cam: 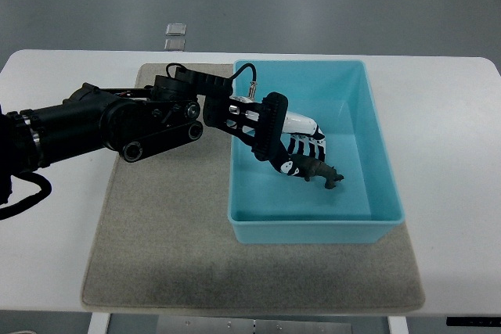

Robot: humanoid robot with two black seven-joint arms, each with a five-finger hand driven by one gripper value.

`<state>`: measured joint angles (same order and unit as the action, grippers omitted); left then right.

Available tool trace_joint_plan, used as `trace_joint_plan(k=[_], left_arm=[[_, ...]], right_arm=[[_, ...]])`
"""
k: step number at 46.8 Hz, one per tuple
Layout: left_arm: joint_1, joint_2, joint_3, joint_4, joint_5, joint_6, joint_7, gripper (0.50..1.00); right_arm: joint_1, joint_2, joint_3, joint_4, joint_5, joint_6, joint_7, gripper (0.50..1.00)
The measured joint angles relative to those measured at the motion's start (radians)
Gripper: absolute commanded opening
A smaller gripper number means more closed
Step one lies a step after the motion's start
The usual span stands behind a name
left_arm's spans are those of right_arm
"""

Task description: Place brown hippo in blue box with left hand

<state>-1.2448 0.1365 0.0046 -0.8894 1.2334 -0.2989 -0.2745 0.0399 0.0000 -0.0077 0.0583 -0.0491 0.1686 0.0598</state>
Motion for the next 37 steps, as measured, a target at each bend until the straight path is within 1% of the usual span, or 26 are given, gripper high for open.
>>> trace_joint_plan(k=[3,4,5,7,8,9,10,11,13,17,20,26,28,37], left_arm=[[0.001,0.000,0.000,0.000,0.000,0.000,0.000,0.500],[0.001,0.000,0.000,0.000,-0.001,0.000,0.000,0.508],[0.001,0.000,-0.002,0.000,-0.002,0.000,0.000,0.563],[0.002,-0.001,-0.007,0.000,-0.005,0.002,0.000,0.636],[0.002,-0.001,-0.010,0.000,-0.007,0.003,0.000,0.685],[0.002,-0.001,-0.011,0.000,-0.010,0.005,0.000,0.745],[0.003,-0.001,-0.011,0.000,-0.012,0.009,-0.001,0.782],[0.003,-0.001,-0.012,0.000,-0.014,0.015,-0.001,0.803],[0.004,-0.001,-0.012,0.000,-0.018,0.027,-0.003,0.821],[0.005,-0.002,-0.012,-0.002,-0.021,0.042,-0.004,0.930],[0.005,-0.001,-0.012,-0.002,-0.021,0.045,-0.006,0.960],[0.007,0.003,-0.018,-0.003,-0.024,0.046,-0.010,0.969],[0.007,0.006,-0.026,-0.003,-0.024,0.046,-0.011,0.990],[0.008,0.025,-0.112,-0.001,-0.035,0.046,-0.011,0.994]], right_arm=[[0.000,0.000,0.000,0.000,0.000,0.000,0.000,0.936],[0.000,0.000,0.000,0.000,0.000,0.000,0.000,0.936],[0.000,0.000,0.000,0.000,0.000,0.000,0.000,0.936],[0.000,0.000,0.000,0.000,0.000,0.000,0.000,0.936],[0.000,0.000,0.000,0.000,0.000,0.000,0.000,0.936],[0.000,0.000,0.000,0.000,0.000,0.000,0.000,0.936],[0.000,0.000,0.000,0.000,0.000,0.000,0.000,0.936],[0.000,0.000,0.000,0.000,0.000,0.000,0.000,0.936],[0.000,0.000,0.000,0.000,0.000,0.000,0.000,0.936],[0.000,0.000,0.000,0.000,0.000,0.000,0.000,0.936],[0.000,0.000,0.000,0.000,0.000,0.000,0.000,0.936],[0.000,0.000,0.000,0.000,0.000,0.000,0.000,0.936],[0.000,0.000,0.000,0.000,0.000,0.000,0.000,0.936],[0.000,0.000,0.000,0.000,0.000,0.000,0.000,0.936]])
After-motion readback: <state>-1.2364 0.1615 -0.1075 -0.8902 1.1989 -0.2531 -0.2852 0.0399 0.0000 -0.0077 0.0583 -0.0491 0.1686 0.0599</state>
